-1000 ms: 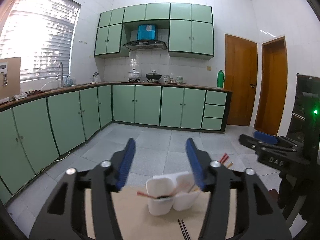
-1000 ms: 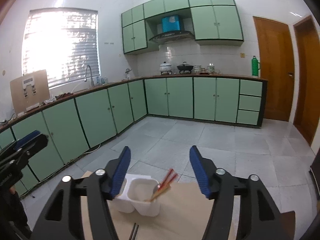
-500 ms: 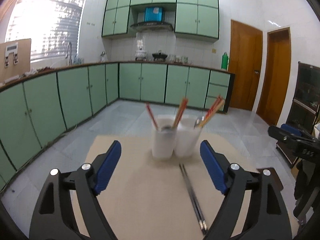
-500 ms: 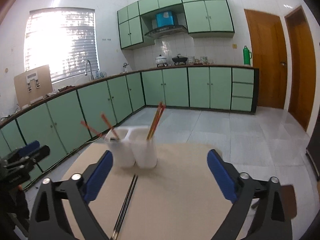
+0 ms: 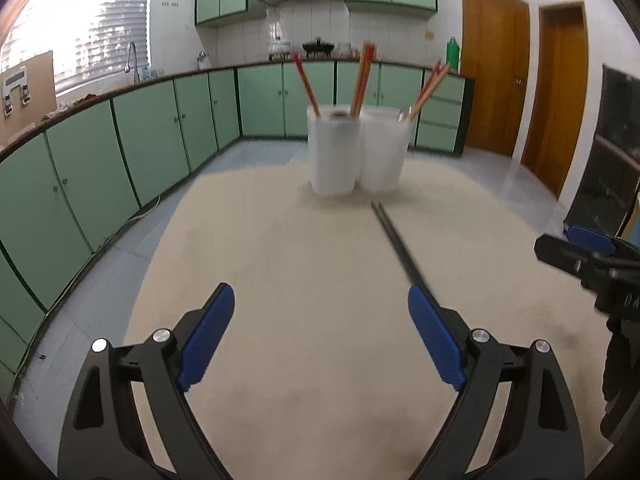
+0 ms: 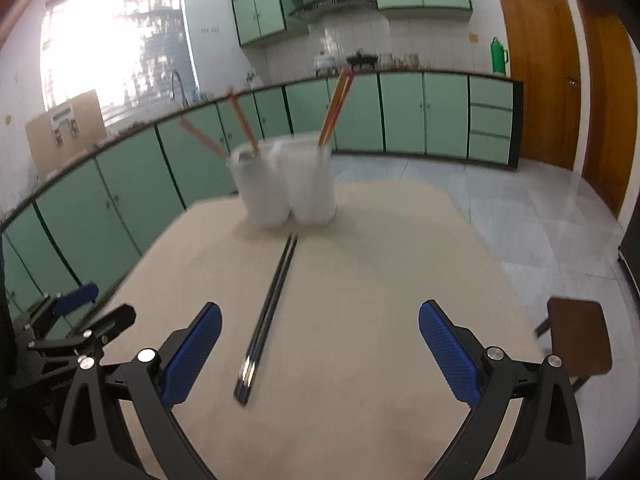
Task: Organize utensils
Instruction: 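Move both open grippers back over the two black chopsticks, then grasp one black chopstick with the right gripper while the left gripper grasps the other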
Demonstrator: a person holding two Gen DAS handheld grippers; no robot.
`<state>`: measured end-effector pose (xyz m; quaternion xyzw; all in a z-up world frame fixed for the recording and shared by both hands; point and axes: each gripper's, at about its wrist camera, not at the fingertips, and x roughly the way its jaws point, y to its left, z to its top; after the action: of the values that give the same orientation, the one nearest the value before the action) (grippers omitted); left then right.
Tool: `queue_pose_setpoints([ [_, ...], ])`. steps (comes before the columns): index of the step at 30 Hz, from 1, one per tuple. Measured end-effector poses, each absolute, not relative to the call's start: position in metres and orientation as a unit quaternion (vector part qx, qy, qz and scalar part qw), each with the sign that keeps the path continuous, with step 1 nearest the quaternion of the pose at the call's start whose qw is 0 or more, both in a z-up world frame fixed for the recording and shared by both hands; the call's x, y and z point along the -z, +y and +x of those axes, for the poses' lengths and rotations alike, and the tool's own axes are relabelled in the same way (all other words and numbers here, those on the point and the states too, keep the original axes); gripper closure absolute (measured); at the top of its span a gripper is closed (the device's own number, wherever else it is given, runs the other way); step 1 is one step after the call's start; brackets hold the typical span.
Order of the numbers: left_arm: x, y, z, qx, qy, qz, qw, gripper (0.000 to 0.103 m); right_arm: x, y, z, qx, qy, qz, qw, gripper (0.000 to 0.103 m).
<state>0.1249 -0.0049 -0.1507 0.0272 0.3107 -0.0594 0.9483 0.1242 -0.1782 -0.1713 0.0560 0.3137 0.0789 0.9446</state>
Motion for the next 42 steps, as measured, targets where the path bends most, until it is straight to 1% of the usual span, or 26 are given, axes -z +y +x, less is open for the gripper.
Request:
queue_pose_setpoints([
  [3, 0.162, -0.001, 0.125, 0.054, 0.331, 0.026, 0.942, 0.017, 0.191, -0.167, 0.122, -0.085, 0.339, 0.045, 0.936, 0.013],
  [4, 0.164, 0.000, 0.125, 0.053, 0.334, 0.025, 0.941, 0.017, 0.196, -0.164, 0.122, -0.085, 0.345, 0.041, 0.934, 0.018],
  [5, 0.167, 0.001, 0.125, 0.052, 0.339, 0.025, 0.939, 0.017, 0.202, -0.160, 0.121, -0.086, 0.354, 0.039, 0.930, 0.020],
  [7, 0.171, 0.001, 0.125, 0.048, 0.345, 0.026, 0.937, 0.017, 0.212, -0.155, 0.122, -0.092, 0.370, 0.042, 0.924, 0.028],
  [8, 0.174, 0.001, 0.125, 0.046, 0.348, 0.026, 0.936, 0.017, 0.216, -0.152, 0.122, -0.095, 0.377, 0.043, 0.920, 0.030],
  [10, 0.178, 0.002, 0.126, 0.043, 0.357, 0.024, 0.933, 0.017, 0.222, -0.146, 0.122, -0.100, 0.388, 0.040, 0.915, 0.039],
  [11, 0.180, 0.002, 0.126, 0.041, 0.360, 0.022, 0.932, 0.017, 0.225, -0.142, 0.123, -0.102, 0.394, 0.034, 0.913, 0.041],
  [13, 0.182, 0.002, 0.127, 0.038, 0.367, 0.018, 0.929, 0.017, 0.228, -0.137, 0.125, -0.108, 0.406, 0.025, 0.907, 0.048],
  [15, 0.185, 0.003, 0.127, 0.037, 0.371, 0.016, 0.928, 0.017, 0.230, -0.134, 0.127, -0.108, 0.411, 0.019, 0.905, 0.052],
  [21, 0.185, -0.001, 0.130, 0.039, 0.376, 0.013, 0.926, 0.017, 0.228, -0.127, 0.125, -0.116, 0.413, 0.012, 0.903, 0.057],
  [27, 0.186, -0.005, 0.133, 0.039, 0.379, 0.012, 0.925, 0.017, 0.229, -0.121, 0.124, -0.118, 0.415, -0.004, 0.902, 0.058],
  [31, 0.187, -0.005, 0.133, 0.039, 0.380, 0.010, 0.924, 0.017, 0.228, -0.126, 0.125, -0.097, 0.415, -0.010, 0.905, 0.064],
  [35, 0.187, -0.003, 0.133, 0.039, 0.380, 0.007, 0.924, 0.017, 0.226, -0.144, 0.124, -0.079, 0.416, 0.014, 0.906, 0.064],
  [38, 0.187, -0.004, 0.135, 0.039, 0.382, 0.005, 0.923, 0.017, 0.223, -0.149, 0.121, -0.103, 0.408, 0.039, 0.906, 0.064],
  [42, 0.187, -0.006, 0.134, 0.043, 0.382, 0.005, 0.923, 0.017, 0.226, -0.140, 0.122, -0.114, 0.408, 0.029, 0.905, 0.065],
])
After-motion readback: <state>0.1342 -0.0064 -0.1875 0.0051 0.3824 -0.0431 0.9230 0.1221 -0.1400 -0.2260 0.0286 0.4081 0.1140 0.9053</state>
